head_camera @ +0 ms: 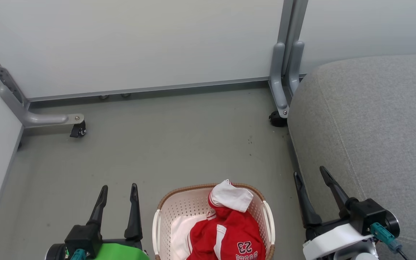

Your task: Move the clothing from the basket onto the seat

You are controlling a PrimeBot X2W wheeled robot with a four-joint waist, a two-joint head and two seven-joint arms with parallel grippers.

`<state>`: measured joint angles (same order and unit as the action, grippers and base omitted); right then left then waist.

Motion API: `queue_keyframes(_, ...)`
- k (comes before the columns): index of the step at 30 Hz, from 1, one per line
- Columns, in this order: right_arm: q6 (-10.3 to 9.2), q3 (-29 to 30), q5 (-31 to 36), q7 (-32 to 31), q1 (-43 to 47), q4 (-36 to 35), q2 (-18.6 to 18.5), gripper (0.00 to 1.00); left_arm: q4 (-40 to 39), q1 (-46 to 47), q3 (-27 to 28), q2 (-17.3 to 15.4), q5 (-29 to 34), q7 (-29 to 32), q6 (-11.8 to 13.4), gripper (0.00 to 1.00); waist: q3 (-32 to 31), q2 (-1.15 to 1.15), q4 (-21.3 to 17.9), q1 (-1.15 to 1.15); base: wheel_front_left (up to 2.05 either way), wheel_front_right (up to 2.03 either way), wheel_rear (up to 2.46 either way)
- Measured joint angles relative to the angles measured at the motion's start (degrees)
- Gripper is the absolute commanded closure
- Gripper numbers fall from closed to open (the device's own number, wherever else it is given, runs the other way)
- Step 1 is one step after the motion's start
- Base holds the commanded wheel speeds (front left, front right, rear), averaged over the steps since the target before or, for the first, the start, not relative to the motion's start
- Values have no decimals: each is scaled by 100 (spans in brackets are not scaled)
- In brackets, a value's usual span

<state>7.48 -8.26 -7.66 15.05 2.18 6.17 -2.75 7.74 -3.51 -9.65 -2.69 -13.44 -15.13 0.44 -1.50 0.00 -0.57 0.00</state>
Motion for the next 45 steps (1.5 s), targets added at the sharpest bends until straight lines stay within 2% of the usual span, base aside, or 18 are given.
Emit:
queue_keyframes(12,0,41,77,0,-1,-12,1,0,46,9,-104,-1,52,0,13,0,217,0,-29,0,0,0,0)
queue_keyframes(20,1,431,74,0,-509,-171,2,0,247,603,-364,-1,207,0,-69,0,913,0,-58,0,0,0,0)
queue_keyframes(26,1,784,205,1,-1057,-286,-1,0,835,1401,-690,-2,453,0,-235,0,1618,0,-66,0,0,0,0)
queue_keyframes(34,1,1084,552,1,-1707,-615,-4,0,1591,2606,-1307,-1,1125,-1,-481,0,2677,0,-90,1,0,0,0)
queue_keyframes(42,1,1077,694,1,-2002,-967,-8,0,2866,3593,-2015,0,1302,2,-705,0,3694,0,-215,2,0,0,0)
queue_keyframes(45,2,859,1031,1,-2027,-1120,-10,0,3453,3973,-2340,3,1245,1,-753,0,4024,0,-295,2,0,0,0)
